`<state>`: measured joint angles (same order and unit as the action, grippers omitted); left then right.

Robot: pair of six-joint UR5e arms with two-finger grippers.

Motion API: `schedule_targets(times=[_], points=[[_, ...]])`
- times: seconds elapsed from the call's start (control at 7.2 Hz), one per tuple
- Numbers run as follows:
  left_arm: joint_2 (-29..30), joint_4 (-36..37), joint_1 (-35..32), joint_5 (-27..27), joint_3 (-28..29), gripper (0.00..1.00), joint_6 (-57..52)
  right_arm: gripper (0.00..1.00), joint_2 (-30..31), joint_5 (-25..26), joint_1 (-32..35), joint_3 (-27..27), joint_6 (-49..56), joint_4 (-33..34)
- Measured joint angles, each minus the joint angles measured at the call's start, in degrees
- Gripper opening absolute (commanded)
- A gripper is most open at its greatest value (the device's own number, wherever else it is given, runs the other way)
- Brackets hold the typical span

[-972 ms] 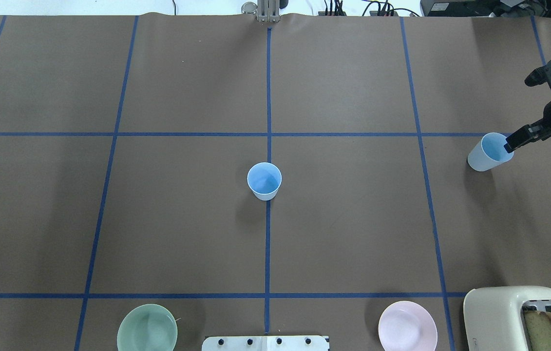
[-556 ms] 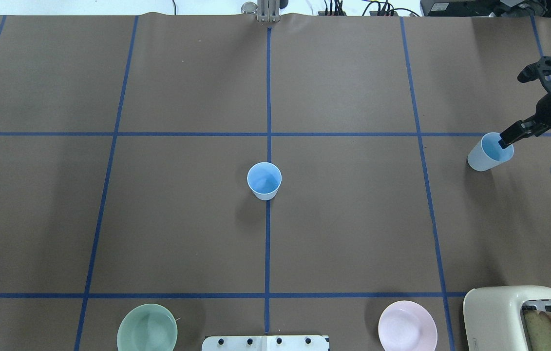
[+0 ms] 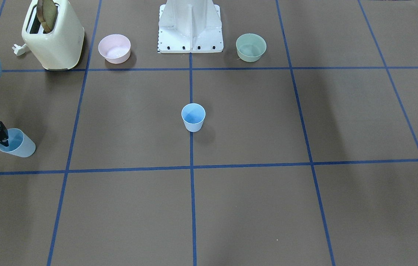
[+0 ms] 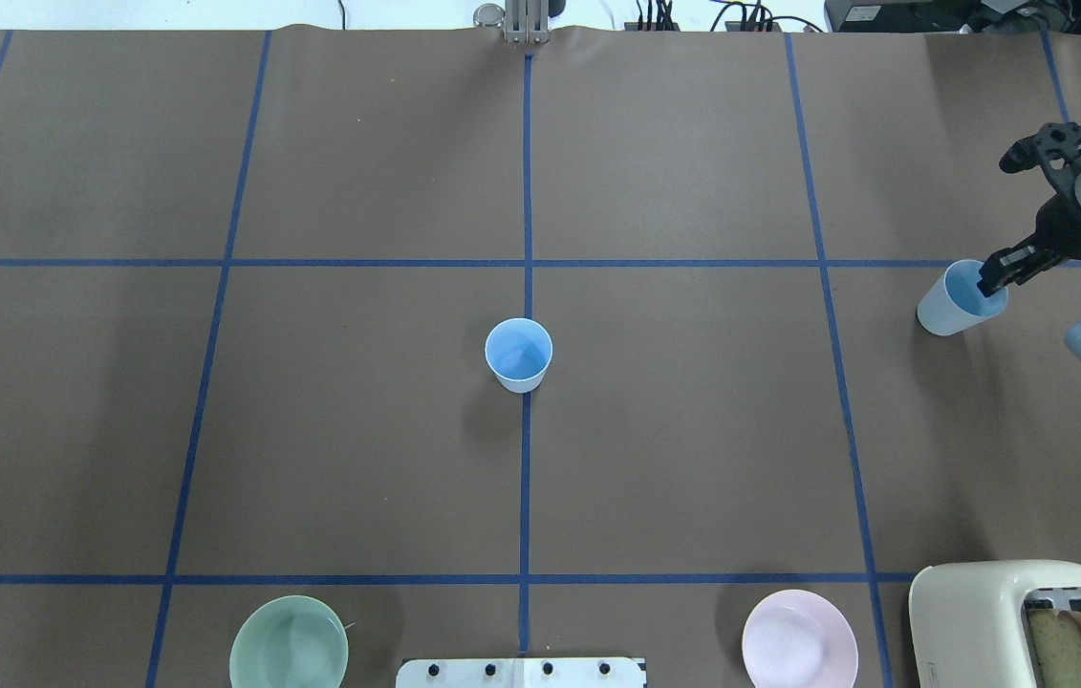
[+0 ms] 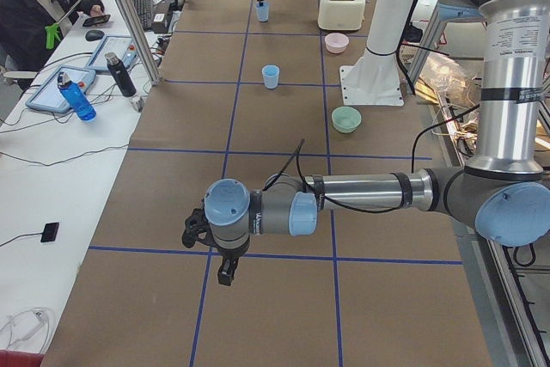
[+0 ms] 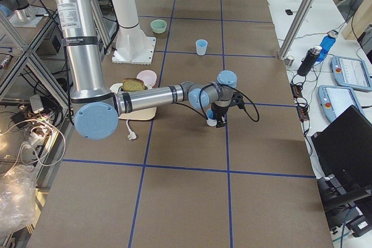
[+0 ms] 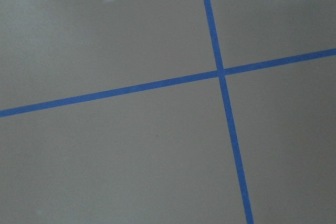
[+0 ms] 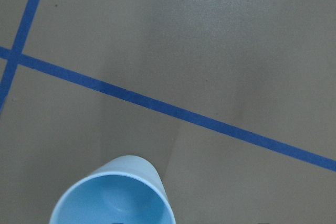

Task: Stack blue cups with both arms
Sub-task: 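Reach the right gripper down and grasp the other light-blue cup, then carry the held cup with the right gripper over the center cup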

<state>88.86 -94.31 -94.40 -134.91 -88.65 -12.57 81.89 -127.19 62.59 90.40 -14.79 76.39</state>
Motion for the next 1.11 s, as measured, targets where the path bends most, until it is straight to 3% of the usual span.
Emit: schedule_targets(times=[0.42, 0.69, 1.11], points=[[-0.9, -1.1, 0.0, 0.0, 0.0, 1.0, 0.0, 0.0, -0.7, -1.4, 0.2, 3.0, -0.1, 0.4], [-2.2, -3.7, 0.0, 0.0, 0.0, 1.0, 0.3, 0.0, -4.7, -5.2, 1.8, 5.1, -1.1, 3.8], [-3.0, -4.6, 0.0, -0.1, -0.5, 1.0, 5.3, 0.0, -14.0, -6.6, -1.7, 10.3, -19.8, 6.6]])
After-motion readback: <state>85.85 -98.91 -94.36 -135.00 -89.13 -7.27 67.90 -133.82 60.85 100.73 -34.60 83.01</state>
